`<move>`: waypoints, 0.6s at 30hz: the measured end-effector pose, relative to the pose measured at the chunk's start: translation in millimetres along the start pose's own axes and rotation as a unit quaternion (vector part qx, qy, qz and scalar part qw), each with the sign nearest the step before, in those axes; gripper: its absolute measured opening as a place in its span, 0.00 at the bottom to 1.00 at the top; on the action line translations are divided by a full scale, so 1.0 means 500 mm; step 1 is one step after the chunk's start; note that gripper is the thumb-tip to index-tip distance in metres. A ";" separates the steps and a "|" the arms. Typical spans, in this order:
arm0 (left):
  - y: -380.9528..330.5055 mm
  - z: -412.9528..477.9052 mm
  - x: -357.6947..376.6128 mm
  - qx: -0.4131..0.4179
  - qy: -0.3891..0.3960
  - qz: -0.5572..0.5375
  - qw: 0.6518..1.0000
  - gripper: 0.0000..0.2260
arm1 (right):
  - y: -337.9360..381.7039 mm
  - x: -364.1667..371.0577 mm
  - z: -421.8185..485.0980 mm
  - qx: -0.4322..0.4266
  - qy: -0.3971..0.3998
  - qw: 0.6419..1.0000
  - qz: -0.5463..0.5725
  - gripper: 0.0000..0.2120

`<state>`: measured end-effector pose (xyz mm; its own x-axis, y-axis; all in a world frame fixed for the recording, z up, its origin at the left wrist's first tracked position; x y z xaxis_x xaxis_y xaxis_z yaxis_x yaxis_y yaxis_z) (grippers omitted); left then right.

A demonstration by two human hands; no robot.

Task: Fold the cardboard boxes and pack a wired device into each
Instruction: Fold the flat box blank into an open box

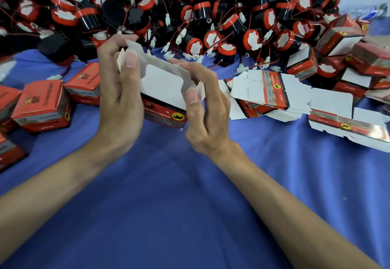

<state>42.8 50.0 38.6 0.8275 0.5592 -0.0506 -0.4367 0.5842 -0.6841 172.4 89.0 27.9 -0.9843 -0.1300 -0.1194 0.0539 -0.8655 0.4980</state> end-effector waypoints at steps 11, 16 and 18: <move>0.002 -0.021 -0.003 -0.039 -0.026 -0.020 0.999 0.09 | 0.002 0.014 -0.011 0.009 0.036 0.999 -0.023 0.20; 0.009 -0.014 0.000 -0.072 -0.032 -0.056 0.995 0.13 | -0.012 0.009 -0.006 0.068 0.012 0.998 -0.009 0.18; 0.017 -0.013 -0.003 -0.088 -0.035 -0.073 0.993 0.11 | -0.016 0.013 -0.010 0.068 0.023 0.997 -0.005 0.16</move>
<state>40.2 50.4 27.9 0.8482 0.5190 0.1057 -0.2395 0.5538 -0.7974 166.5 92.8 18.7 -0.9756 -0.1468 -0.1634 0.0176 -0.7939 0.6078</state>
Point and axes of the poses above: each hand's wrist, its own z-axis towards the middle knuckle, its own x-axis out of the palm, y = z × x, the point moved 5 cm from there along z, towards the middle knuckle, and after that the axes turned 2 degrees about -z, right-handed, at the moved point
